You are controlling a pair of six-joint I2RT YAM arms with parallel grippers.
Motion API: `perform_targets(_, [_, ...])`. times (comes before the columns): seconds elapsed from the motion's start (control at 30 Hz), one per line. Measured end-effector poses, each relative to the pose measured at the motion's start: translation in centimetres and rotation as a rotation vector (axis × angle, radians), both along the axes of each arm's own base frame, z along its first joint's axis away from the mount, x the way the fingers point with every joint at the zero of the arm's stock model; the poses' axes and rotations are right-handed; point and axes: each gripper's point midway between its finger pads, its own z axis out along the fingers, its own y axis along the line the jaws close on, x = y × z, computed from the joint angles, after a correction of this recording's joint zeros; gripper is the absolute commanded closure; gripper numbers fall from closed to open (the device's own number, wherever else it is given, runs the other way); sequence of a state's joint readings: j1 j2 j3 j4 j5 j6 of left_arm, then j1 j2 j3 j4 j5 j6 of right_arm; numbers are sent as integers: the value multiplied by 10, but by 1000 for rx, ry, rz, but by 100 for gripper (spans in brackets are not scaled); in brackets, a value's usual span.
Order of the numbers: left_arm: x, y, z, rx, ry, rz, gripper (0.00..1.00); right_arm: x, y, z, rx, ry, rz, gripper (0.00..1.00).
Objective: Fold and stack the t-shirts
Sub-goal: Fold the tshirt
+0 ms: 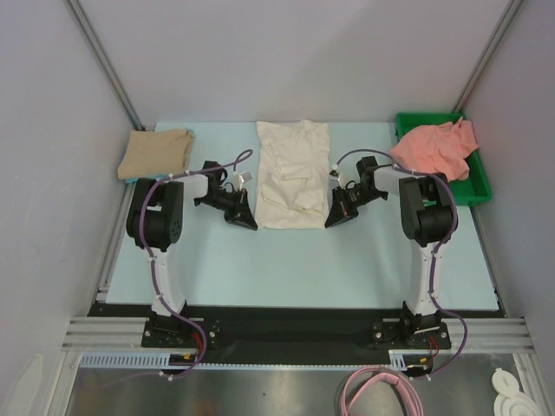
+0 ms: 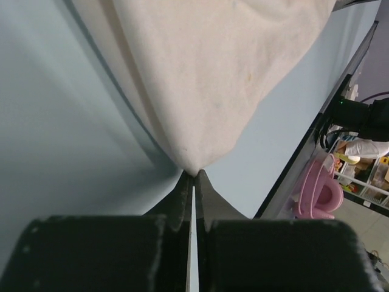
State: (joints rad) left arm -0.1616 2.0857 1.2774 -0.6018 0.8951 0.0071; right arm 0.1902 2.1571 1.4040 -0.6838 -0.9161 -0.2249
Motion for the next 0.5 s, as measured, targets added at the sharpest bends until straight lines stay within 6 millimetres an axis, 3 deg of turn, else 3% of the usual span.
perform_targets(0.1, [-4, 0, 15, -10, -42, -2, 100, -5, -5, 12, -8, -31, -6, 100])
perform_targets(0.37, [-5, -3, 124, -98, -388, -48, 100, -13, -11, 100, 16, -255, 9, 100])
perform_targets(0.5, [-13, -3, 149, -124, -474, -72, 99, -23, -11, 121, 25, -294, 18, 100])
